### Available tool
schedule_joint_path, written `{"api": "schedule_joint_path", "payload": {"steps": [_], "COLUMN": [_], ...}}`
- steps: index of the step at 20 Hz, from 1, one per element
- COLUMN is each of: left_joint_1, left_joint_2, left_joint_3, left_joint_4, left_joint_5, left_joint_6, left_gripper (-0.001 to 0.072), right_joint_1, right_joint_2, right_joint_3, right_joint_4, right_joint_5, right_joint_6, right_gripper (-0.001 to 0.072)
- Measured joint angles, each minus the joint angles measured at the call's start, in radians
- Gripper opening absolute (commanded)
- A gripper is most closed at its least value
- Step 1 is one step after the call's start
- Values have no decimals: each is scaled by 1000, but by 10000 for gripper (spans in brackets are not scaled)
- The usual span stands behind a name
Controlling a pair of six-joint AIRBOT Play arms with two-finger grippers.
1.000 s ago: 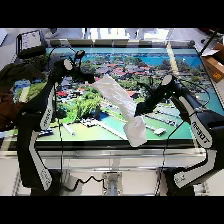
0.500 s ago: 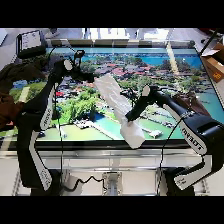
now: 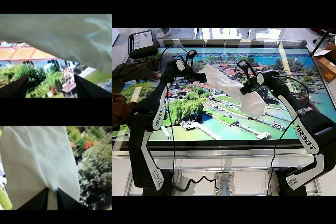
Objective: Fold the shirts.
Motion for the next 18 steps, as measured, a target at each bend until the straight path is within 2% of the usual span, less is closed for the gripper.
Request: {"api": "schedule_joint_path", "payload": {"steps": [1,5,7,8,9,10,15,18], "left_joint_1": [0,0,0,0,0,0,0,1], "left_joint_2": [0,0,0,0,0,0,0,0], "left_joint_3": [0,0,0,0,0,0,0,0], "left_joint_4": [-1,-1,-2,-1,-1,-1,-2,-2], "left_joint_5": [-3,-4,-1,1,2,5,9,8], "left_joint_6": [-1,-5,-5,-5,-5,-5,-5,-5], "left_gripper": [634,635,635,634,634,634,634,635], "right_joint_1": [-6,-53,-85,-100,-112,-122,-148,-167], "right_joint_2": [0,2,8,13,19,28,66,75], "right_joint_3": [18,49,55,57,58,59,50,-11], "right_joint_4": [-10,-60,-81,-88,-89,-82,-3,38], "right_joint_5": [2,59,109,143,179,220,413,489], "right_joint_6": [35,183,222,233,235,226,140,123], "right_gripper": [644,650,644,462,167,122,121,119]}}
